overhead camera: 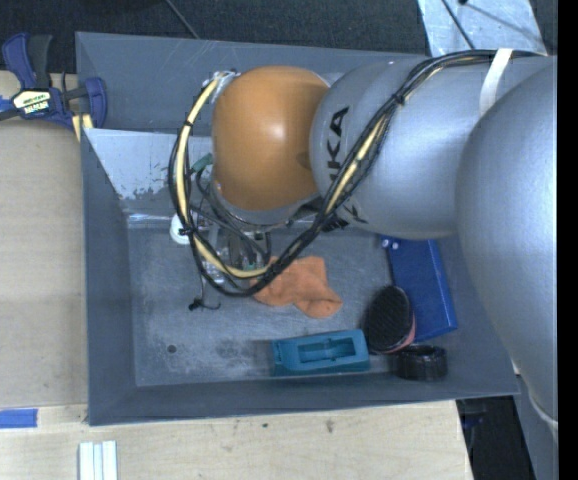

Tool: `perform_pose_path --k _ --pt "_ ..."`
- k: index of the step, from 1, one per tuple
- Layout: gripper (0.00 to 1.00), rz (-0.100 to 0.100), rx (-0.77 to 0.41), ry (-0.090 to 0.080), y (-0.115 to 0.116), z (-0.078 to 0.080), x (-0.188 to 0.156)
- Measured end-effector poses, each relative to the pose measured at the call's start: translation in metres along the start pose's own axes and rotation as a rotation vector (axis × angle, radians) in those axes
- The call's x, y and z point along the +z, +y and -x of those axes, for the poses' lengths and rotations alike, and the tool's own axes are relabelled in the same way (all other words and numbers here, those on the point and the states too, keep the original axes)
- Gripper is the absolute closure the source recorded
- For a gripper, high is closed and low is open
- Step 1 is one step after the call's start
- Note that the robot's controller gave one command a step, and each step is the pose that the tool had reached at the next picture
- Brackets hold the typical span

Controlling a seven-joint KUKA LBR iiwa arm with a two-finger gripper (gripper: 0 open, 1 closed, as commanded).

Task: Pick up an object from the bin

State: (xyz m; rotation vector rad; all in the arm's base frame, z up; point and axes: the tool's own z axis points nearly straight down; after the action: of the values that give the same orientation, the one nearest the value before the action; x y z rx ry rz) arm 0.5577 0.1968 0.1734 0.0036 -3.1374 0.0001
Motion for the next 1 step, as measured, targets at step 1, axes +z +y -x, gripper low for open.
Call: perform_pose_path --k 1 --pt "0.0 0.001 -0.065 -0.008 -0.0018 0.0085 0.0056"
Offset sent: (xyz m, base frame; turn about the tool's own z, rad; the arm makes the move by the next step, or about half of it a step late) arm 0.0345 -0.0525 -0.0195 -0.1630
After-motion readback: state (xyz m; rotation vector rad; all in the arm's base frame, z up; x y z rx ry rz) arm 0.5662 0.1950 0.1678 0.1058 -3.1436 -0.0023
